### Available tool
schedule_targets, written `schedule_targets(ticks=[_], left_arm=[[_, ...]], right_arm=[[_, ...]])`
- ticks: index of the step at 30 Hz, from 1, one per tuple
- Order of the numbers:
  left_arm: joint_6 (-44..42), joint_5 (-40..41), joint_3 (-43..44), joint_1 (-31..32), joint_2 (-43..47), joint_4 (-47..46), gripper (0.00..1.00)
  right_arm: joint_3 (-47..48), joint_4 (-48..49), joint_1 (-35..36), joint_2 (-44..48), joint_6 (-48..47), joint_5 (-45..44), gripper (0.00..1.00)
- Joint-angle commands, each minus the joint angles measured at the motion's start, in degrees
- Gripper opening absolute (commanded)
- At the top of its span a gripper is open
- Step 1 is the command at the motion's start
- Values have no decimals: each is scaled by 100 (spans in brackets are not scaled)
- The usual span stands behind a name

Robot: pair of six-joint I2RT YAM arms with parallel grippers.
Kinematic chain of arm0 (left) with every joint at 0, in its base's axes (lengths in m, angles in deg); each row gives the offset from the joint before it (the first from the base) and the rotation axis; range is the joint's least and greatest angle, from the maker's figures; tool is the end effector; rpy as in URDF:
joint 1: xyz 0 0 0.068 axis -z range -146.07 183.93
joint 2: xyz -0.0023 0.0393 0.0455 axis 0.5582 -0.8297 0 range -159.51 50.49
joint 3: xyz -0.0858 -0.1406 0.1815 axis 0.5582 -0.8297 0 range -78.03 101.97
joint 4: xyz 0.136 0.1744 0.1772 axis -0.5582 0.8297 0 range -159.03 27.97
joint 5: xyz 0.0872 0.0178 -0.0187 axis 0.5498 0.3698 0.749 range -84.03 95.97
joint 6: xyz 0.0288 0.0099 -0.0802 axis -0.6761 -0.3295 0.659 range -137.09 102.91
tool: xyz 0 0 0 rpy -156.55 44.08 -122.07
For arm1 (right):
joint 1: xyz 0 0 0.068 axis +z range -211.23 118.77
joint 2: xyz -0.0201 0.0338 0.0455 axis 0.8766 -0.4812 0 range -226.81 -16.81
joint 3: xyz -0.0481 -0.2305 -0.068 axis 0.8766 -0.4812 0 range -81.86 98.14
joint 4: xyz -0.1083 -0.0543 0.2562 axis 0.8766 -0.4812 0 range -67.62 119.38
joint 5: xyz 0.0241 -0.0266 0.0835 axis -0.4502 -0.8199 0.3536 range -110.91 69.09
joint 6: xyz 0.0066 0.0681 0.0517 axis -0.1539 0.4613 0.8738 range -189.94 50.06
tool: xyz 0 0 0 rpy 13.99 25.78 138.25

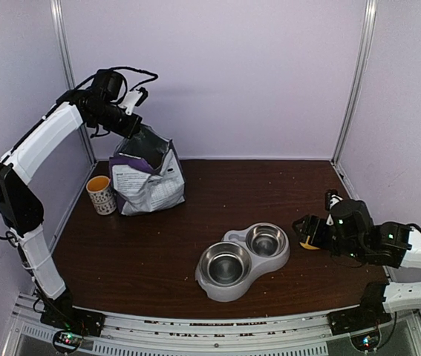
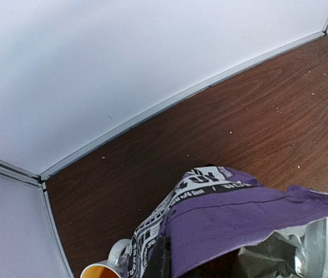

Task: Serve the pet food
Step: Adjust the pet food bag at the center of the board.

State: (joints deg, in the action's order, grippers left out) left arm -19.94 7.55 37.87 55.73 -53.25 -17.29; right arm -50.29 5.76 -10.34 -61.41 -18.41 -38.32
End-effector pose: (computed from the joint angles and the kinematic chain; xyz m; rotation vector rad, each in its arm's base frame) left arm 0.4101 -0.1617 0.3618 0.4693 2.2164 -0.1446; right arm 0.1718 0.1755 0.1894 0.1856 2.2509 0.6658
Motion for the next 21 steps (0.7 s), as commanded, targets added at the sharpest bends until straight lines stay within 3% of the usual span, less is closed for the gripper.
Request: schedule_targets(ticks=[1, 7, 12, 21], left_arm=[[53, -368, 570, -1, 299, -1361, 0], [-16, -1472, -803, 6, 980, -1827, 0], [-118, -1940, -2584, 148, 1865, -2333, 0], [25, -2042, -4333, 805, 2692, -2349, 0]], right_arm=[[-96, 234, -44, 26, 135, 44, 81], [-138, 103, -70, 101, 145, -116, 81], [-77, -321, -271, 71, 34, -351, 82], [47, -763, -1633, -344, -427, 40, 86]])
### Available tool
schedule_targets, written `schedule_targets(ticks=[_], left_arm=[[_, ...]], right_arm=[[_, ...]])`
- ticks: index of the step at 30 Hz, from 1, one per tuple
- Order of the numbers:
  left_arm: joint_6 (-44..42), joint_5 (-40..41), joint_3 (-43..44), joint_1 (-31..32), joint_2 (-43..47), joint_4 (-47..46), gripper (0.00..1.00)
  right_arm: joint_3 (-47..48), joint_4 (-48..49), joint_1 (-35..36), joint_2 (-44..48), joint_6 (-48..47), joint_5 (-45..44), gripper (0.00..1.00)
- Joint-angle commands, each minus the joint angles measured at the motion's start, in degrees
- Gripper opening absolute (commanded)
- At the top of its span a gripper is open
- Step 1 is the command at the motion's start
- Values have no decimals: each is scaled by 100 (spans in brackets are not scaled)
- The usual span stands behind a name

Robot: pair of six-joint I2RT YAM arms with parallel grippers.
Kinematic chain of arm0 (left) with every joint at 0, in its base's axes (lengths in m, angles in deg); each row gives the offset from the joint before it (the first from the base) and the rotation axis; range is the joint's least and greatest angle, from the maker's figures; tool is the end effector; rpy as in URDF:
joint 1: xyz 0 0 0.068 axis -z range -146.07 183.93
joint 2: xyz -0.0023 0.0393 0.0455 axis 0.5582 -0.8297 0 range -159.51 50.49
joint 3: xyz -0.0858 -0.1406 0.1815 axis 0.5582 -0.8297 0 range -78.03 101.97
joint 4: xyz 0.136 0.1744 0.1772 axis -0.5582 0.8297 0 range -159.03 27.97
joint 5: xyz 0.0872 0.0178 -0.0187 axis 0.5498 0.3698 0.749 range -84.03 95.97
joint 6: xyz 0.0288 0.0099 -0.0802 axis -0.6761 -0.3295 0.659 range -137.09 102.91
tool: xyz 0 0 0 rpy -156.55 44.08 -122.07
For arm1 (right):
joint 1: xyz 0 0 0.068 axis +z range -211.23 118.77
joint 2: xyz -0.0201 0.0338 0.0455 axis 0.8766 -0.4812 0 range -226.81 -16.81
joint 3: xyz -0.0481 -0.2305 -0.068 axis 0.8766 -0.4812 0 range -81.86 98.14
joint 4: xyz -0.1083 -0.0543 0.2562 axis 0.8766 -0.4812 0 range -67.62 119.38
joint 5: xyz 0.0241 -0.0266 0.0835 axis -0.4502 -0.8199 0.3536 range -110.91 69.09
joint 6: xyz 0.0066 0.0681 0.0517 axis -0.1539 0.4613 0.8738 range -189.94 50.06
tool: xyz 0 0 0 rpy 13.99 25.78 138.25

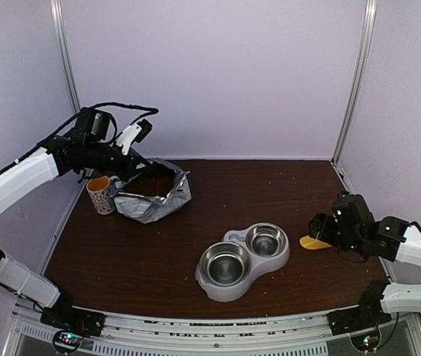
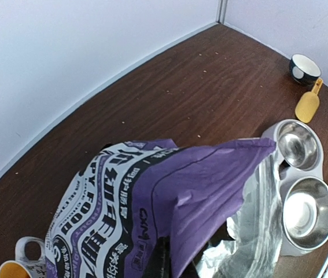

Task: Serve the pet food
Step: Adjust the pet food bag at the center of the board.

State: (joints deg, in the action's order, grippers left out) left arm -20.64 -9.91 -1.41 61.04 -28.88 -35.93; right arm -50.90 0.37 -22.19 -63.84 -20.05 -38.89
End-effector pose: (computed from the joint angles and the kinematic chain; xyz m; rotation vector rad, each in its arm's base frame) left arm 0.3167 -0.1854 0.3057 0.7378 2.0939 -0.5333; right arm 0.1988 0.1312 0.1657 0.3736 2.3164 0.4136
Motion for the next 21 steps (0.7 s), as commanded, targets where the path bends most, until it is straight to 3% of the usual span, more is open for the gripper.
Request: schedule_targets(ticks=[1, 8, 21], left_arm=[[112, -255, -526, 355, 308, -481, 0], [210, 354, -894, 737, 595, -342, 0], [120, 867, -762, 1011, 617, -47, 0]], right_arm=[[111, -183, -660, -157, -307, 223, 86], [-62, 308, -1605, -705, -331, 775, 85], [-65, 774, -1646, -1581, -373, 577, 81]])
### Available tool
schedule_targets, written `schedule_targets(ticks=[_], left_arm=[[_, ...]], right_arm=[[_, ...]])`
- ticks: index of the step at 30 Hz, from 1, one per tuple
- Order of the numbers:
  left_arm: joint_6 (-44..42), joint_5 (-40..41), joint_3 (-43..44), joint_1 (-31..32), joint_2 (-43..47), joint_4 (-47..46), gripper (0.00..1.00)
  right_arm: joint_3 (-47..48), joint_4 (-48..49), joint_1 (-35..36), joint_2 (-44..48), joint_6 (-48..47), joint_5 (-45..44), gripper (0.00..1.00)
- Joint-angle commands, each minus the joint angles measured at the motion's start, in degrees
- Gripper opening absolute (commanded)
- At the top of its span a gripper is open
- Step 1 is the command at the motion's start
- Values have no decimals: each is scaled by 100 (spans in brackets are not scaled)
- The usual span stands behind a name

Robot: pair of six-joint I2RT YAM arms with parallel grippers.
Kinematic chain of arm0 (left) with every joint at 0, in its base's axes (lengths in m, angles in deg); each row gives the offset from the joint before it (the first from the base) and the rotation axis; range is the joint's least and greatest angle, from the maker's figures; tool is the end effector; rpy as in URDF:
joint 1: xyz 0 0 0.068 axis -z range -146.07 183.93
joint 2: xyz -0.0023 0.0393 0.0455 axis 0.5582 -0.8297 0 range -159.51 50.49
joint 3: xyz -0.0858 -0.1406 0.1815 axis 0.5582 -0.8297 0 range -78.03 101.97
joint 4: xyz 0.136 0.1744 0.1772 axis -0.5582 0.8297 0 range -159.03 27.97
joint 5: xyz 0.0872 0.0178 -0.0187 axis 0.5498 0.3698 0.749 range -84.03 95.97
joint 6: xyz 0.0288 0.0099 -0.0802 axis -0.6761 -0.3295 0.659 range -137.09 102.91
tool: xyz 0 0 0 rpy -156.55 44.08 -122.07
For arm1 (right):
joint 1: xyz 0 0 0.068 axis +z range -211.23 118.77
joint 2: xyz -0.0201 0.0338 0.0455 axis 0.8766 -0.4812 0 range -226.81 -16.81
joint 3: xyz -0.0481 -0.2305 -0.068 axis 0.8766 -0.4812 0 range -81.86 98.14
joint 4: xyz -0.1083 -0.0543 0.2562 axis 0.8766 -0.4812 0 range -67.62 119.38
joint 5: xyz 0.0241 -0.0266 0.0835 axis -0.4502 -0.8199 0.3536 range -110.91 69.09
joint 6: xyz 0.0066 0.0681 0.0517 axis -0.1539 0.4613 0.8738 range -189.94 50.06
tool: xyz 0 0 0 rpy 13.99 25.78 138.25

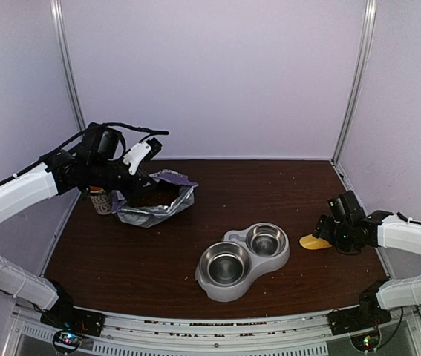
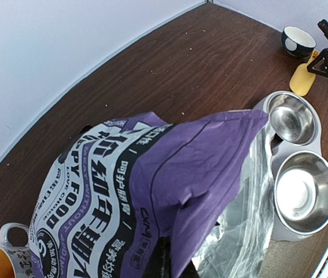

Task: Serve the pet food
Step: Adjust the pet food bag at the center of the board, then pick up the spatula from the center of the board.

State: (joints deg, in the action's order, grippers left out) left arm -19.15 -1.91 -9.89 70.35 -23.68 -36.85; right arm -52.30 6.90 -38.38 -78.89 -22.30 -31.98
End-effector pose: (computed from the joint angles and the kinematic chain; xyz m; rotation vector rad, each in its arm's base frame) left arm 0.2722 -0.2137 0.2791 0.8207 2.1207 -0.4752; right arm 0.2390 0.0850 0.1063 0.6166 2.4476 0.2594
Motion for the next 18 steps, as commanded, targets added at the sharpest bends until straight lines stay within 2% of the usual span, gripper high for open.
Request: schedule_targets(ticks=[1, 5, 18], left_arm=[[-28, 75, 78, 84, 118, 50, 0], [-39, 109, 61, 94, 159, 51, 0], [-55, 90, 50, 135, 157, 51, 0]], right_arm=[[120, 42, -26, -94, -180, -240, 81], [192, -108, -48, -219, -331, -429, 82], [538, 321, -370, -794, -1106, -254, 83]])
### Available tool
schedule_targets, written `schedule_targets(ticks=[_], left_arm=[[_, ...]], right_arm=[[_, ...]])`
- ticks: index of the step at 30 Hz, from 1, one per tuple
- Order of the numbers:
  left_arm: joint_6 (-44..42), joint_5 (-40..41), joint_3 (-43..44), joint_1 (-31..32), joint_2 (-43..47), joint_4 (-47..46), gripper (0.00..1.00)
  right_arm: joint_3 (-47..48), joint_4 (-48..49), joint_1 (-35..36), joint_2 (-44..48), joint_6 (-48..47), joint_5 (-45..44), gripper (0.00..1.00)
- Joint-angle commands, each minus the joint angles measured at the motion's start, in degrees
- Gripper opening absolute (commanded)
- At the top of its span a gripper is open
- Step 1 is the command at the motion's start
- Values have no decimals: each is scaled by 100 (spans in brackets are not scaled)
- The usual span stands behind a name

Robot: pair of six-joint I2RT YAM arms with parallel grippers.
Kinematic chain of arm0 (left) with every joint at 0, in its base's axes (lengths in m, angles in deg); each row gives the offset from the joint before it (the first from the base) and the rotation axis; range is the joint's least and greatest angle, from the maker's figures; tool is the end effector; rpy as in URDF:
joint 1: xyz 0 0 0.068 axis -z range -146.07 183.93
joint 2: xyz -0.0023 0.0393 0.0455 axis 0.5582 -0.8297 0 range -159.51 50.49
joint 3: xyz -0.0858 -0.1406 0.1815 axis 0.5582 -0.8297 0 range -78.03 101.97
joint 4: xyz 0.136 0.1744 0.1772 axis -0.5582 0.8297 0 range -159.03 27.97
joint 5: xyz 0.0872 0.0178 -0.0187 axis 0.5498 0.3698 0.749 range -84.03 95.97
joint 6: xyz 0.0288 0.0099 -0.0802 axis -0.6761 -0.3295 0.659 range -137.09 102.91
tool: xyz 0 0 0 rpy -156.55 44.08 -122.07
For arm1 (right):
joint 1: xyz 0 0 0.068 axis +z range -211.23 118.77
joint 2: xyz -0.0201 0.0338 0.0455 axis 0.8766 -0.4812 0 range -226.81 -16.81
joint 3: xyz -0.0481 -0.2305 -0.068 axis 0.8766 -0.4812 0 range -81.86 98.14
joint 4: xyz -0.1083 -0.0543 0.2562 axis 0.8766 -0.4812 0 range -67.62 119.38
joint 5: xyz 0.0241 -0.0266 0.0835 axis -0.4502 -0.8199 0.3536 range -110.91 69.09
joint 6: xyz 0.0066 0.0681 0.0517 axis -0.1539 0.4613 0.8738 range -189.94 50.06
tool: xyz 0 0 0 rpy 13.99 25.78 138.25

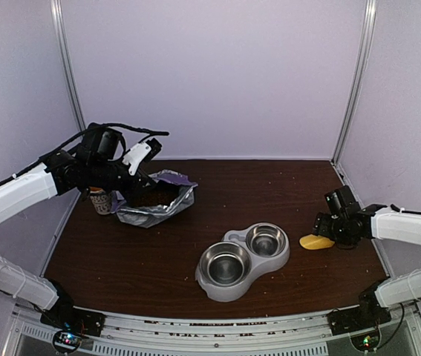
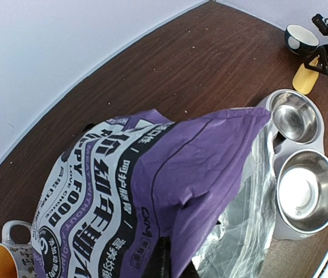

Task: Serve the pet food
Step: Pick up the spatula from the center of the board.

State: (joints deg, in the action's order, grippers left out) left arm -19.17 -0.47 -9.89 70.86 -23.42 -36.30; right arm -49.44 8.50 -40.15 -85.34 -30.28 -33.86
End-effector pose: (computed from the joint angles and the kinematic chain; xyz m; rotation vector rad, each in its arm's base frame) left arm 0.2703 -0.2137 0.2793 0.8184 2.1252 -0.4508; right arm 0.2546 0.0801 0.0989 0.4924 2.4842 0.1313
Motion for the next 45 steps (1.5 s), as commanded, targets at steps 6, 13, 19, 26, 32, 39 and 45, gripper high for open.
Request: schedule_targets(ticks=[6, 13, 19, 26, 32, 39, 45], left_arm=[[-51, -59, 42, 96, 115, -4, 0], [-70, -36, 42, 104, 67, -4, 0], [-73, -51, 50, 110, -7, -5, 0], [-72, -61, 50, 113, -19, -8, 0], [-85, -7, 42, 129, 32, 9, 0], [-97, 27, 50, 132, 22, 18, 0], [-96, -10, 58, 140, -9, 26, 0]], right_arm=[[466, 135, -257, -565, -421, 328, 83], [225, 245, 56, -473, -169, 1201, 81], [216, 97, 832, -404, 256, 1739, 79], [503, -526, 741, 64, 154, 1048, 81], [646, -760, 490, -62, 12, 969, 79], [415, -1365, 1050, 202, 459, 716, 73], [354, -1530, 1646, 196, 1499, 284, 73]])
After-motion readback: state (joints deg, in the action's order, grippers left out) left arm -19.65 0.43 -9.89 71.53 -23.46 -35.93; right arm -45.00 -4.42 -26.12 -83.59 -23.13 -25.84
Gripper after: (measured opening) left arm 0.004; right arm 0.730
